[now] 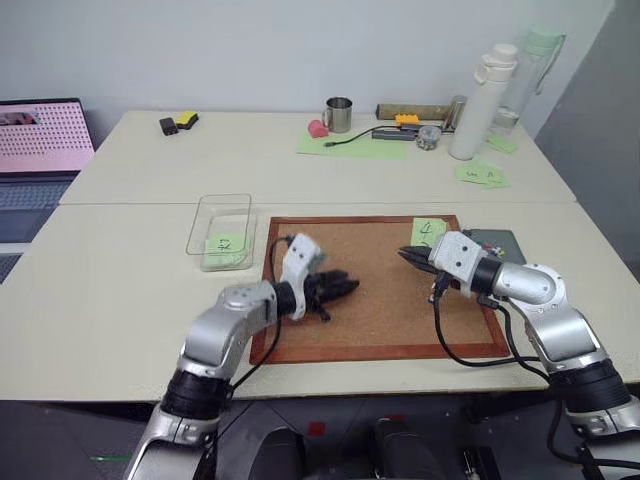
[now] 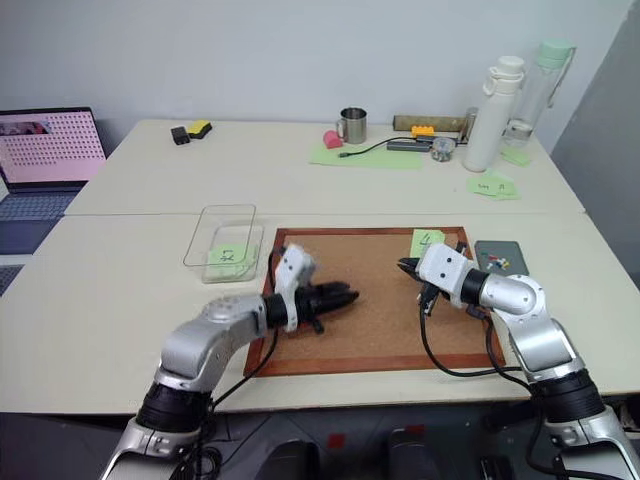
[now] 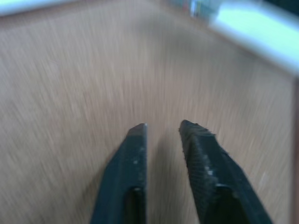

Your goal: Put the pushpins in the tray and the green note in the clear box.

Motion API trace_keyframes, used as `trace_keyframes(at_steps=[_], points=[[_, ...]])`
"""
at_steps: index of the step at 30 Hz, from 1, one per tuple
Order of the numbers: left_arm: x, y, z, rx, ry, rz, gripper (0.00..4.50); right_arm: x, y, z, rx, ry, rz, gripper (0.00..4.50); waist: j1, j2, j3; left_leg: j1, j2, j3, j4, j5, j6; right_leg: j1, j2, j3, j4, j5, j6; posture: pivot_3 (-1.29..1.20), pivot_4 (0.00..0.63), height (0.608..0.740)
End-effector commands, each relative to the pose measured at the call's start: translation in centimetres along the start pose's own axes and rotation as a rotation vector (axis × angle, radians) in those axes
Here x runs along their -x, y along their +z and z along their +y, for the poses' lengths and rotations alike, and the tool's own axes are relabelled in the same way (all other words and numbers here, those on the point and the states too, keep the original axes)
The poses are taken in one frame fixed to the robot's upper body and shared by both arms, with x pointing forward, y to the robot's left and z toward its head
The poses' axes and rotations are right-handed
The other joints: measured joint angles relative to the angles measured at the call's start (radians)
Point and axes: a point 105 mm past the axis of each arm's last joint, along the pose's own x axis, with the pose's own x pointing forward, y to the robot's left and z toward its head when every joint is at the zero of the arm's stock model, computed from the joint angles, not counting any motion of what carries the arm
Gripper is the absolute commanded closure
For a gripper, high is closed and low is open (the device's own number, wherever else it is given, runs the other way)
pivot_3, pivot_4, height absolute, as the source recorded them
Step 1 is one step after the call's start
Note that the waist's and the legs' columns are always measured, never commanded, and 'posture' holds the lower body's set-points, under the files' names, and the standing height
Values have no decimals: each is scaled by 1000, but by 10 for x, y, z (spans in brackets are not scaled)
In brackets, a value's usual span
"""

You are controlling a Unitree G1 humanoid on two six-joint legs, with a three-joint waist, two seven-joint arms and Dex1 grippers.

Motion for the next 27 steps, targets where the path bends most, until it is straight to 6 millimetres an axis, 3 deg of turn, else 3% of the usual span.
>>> trace_keyframes(at_steps=[1,12,17,23,27], points=[[-2,47,-25,49,-152,-148,2182,3,20,-4,127,30,-52,4500,6,-1,2,0,0,0,0,0,0,0,0,0,0,0,0,0,150,740],[-13,52,-32,248,-258,-199,52,6,63,14,342,169,-167,4500,9,-2,6,0,0,-1,0,0,0,0,0,0,0,0,0,0,150,740],[-20,54,-25,283,-237,-215,52,8,75,22,400,210,-209,4500,12,-2,7,0,-1,-1,1,0,-1,0,0,0,0,0,0,0,150,740],[-22,62,-35,303,-316,-250,52,6,86,28,447,241,-245,4500,11,-2,7,0,0,-1,1,0,-1,0,0,0,0,0,0,0,150,740],[-16,68,-46,331,-392,-279,666,6,87,26,455,246,-248,4500,11,-3,7,0,-1,-1,1,0,-1,0,0,0,0,0,0,0,150,740]])
